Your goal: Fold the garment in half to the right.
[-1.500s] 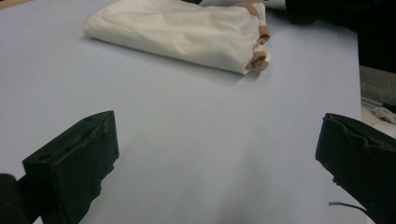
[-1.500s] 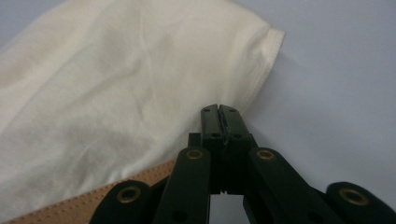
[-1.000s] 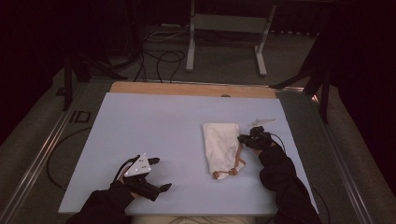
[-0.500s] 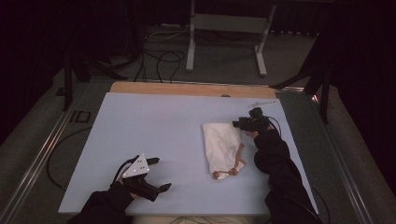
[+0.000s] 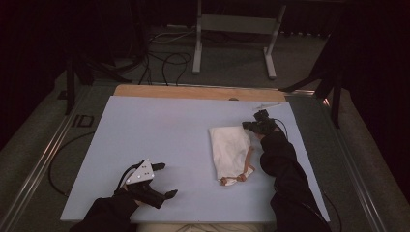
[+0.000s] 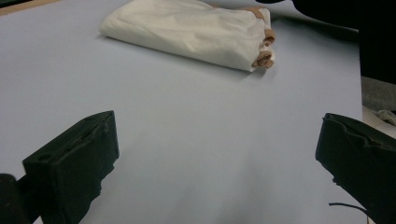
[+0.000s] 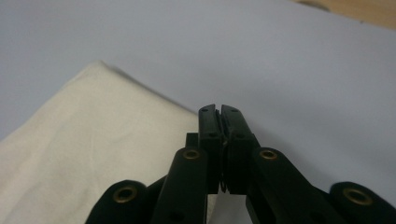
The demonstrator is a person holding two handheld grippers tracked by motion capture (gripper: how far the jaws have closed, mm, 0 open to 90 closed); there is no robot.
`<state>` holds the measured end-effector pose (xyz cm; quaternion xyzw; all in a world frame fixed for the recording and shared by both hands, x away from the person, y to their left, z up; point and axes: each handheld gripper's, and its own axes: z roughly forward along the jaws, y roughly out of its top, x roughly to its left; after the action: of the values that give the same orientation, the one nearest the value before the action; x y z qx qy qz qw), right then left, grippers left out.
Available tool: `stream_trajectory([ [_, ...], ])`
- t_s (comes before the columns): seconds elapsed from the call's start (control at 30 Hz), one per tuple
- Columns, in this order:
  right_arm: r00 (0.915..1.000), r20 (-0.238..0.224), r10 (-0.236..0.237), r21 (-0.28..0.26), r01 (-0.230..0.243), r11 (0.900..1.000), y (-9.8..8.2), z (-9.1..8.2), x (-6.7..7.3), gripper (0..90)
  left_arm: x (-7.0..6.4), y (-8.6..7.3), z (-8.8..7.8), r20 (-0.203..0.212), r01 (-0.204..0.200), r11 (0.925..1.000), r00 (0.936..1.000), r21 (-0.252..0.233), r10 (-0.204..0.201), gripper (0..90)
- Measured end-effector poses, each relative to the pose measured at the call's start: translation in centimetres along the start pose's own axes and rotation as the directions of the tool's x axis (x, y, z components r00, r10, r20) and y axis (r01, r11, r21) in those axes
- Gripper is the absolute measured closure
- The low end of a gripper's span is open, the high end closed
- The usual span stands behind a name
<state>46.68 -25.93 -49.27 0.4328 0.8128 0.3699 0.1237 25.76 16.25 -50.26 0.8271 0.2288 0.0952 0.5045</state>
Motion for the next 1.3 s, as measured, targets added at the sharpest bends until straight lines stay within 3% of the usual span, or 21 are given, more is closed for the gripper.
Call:
stream_trajectory([
  [0.47, 0.9983, 0.054, -0.021, 0.037, 0.019, 0.999, -0.3, 1.2, -0.4, 88.6, 0.0, 0.0, 0.0, -0.003, -0.002, 1.0, 1.0, 0.004, 0.002, 0.3],
  [0.9, 0.9972, 0.07, -0.028, 0.051, 0.024, 0.998, -1.4, 2.2, -0.2, 87.7, 0.2, -0.1, -0.1, -0.006, 0.002, 1.0, 1.0, -0.001, -0.002, 0.3],
  [1.1, 0.9965, 0.068, -0.048, 0.045, 0.045, 0.998, -1.1, 1.8, 0.1, 76.2, 0.3, -0.2, -0.1, -0.009, 0.006, 1.0, 0.9999, 0.001, -0.006, 0.3],
  [1.3, 0.9983, 0.037, -0.046, 0.025, 0.045, 0.999, -0.7, 1.0, 0.5, 62.1, 0.4, -0.2, -0.2, -0.013, 0.009, 1.0, 0.9999, 0.004, -0.009, 0.3],
])
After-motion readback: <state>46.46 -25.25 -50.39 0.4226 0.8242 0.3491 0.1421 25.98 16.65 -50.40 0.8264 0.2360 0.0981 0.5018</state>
